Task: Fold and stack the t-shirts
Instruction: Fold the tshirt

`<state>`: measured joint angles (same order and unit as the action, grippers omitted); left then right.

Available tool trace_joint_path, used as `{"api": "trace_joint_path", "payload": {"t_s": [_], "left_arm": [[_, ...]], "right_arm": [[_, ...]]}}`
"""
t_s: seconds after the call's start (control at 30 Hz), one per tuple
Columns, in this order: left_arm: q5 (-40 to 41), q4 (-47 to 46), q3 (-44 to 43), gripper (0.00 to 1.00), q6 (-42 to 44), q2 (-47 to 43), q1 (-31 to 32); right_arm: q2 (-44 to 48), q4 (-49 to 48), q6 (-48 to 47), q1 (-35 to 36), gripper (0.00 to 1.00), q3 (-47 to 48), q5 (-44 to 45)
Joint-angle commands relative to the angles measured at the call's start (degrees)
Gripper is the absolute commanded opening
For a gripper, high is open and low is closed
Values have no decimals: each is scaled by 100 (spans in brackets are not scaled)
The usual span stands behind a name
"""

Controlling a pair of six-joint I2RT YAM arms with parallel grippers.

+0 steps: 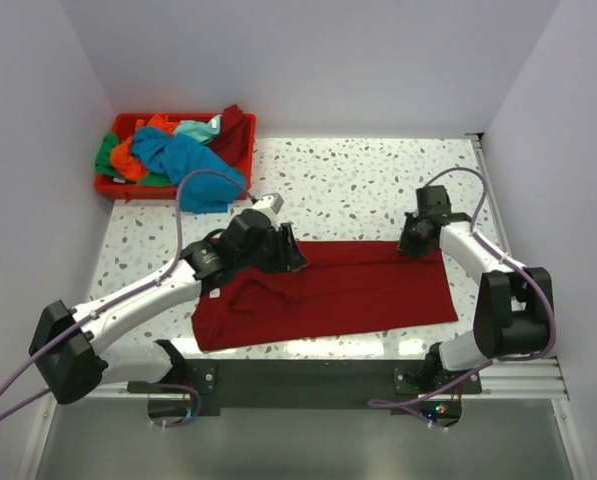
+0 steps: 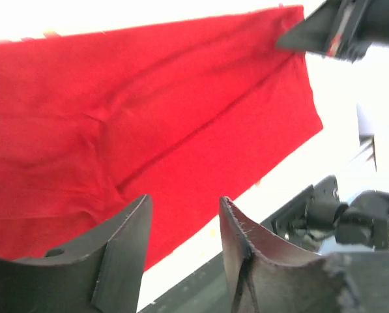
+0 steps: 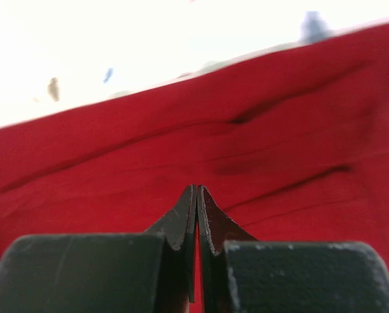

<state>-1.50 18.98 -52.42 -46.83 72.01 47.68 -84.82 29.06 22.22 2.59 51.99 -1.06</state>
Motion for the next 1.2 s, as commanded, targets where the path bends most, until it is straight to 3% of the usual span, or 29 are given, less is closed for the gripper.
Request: {"api": "trace_joint_path", "payload": {"t_s": [0.0,0.1,0.23,0.43,0.6,0.8,1.17], "left_arm": [[367,324,-75,51,332,-284,-441],[632,677,354,51,490,-494,-1266],[503,204,935,52,745,-706,-2069],[176,-367,1163,52,684,-161,-2263],[229,-518,1419,52,491,-90,-2316],[176,-808,1884,52,236,-47,-2342],[88,-1151,2333,52,183,279,-2342]], "right_arm": [[18,-145,405,591,0,224,-174],[53,-330,661,1093,0,320,-404],[-87,-480,863,2428,5,733,-378],[-535,-918,1048,4020,32,1173,-263],[-1317,-885,951,4986,40,1804,-97],[-1933,-524,758,5585,48,2289,360],[-1986,-383,608,5744,52,2131,1072]]}}
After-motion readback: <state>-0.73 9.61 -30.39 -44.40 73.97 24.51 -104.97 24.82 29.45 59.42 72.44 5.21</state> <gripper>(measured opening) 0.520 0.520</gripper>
